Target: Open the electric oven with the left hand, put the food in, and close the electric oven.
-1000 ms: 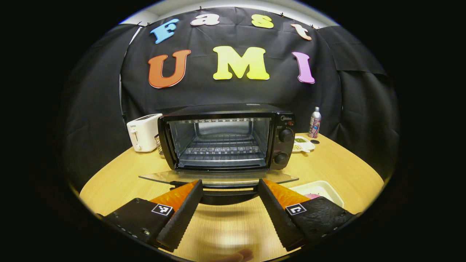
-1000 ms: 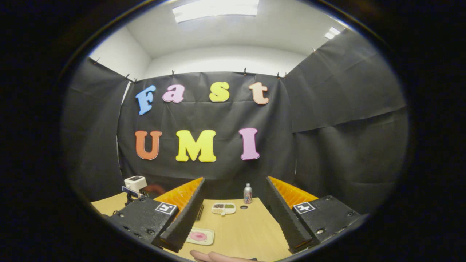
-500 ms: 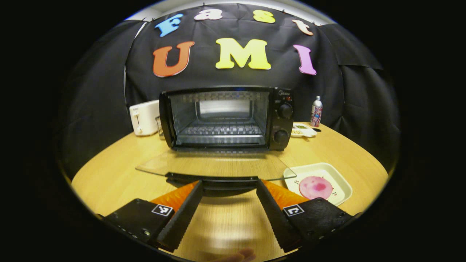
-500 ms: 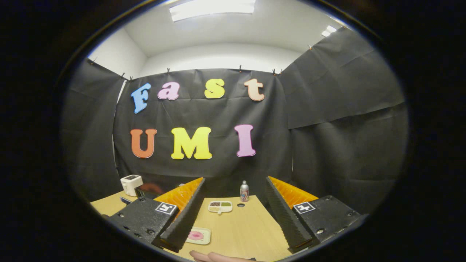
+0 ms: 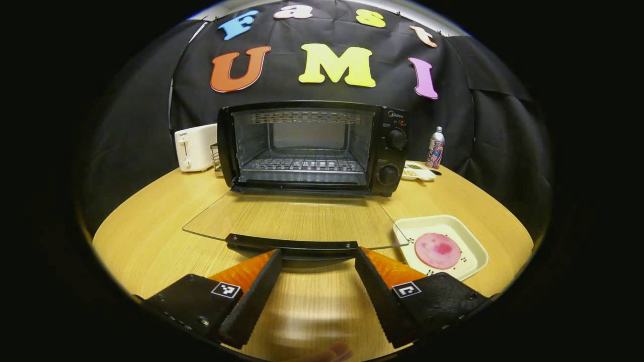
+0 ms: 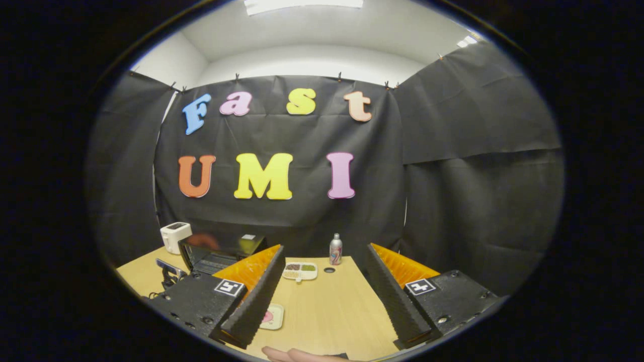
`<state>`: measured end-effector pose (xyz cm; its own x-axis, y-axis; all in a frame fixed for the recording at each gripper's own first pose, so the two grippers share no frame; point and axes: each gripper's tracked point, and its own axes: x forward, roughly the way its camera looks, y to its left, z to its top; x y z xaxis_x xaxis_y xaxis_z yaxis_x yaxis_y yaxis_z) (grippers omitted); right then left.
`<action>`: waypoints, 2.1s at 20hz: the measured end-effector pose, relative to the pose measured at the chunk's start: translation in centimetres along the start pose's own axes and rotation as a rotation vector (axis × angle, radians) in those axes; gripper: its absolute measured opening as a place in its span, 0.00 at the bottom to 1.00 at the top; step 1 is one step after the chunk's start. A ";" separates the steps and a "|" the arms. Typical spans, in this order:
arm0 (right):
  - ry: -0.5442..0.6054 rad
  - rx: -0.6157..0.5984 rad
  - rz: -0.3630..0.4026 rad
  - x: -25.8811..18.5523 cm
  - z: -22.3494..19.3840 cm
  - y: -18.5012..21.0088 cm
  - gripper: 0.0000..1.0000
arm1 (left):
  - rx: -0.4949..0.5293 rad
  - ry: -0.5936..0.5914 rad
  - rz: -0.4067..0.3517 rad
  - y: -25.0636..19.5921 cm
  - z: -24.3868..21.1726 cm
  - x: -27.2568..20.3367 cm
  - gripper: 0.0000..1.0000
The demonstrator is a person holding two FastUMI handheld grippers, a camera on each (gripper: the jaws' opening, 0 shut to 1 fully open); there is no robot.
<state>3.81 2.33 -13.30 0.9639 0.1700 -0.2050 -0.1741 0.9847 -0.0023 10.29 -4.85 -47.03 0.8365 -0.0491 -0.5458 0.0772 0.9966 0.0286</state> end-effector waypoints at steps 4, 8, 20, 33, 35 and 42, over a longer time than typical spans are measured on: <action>0.077 -0.022 -0.003 2.7 -2.0 0.1 0.98 | -0.008 -0.050 0.011 0.2 2.0 -1.7 0.96; 0.183 -0.041 0.022 6.0 -4.9 1.2 0.98 | -0.038 -0.133 -0.016 -0.3 5.9 -4.9 0.94; 0.731 -0.009 0.173 16.1 -20.6 6.6 0.99 | -0.026 -0.426 0.077 2.6 16.8 -14.9 0.94; 1.256 0.202 0.350 18.1 -34.3 11.4 0.71 | 0.038 -0.484 0.138 3.6 24.4 -19.4 0.94; 1.310 0.222 0.383 17.6 -35.0 12.4 0.58 | 0.047 -0.490 0.157 4.1 24.9 -19.8 0.94; 1.415 0.351 0.439 17.4 -37.0 12.9 0.00 | 0.036 -0.464 0.129 3.3 24.0 -18.6 0.94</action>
<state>10.83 16.61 -53.14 -0.1646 0.4683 -0.8681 -0.1347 0.8612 0.4901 7.94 -2.27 -16.70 0.9936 0.0423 -0.1047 -0.0312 0.9940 0.1049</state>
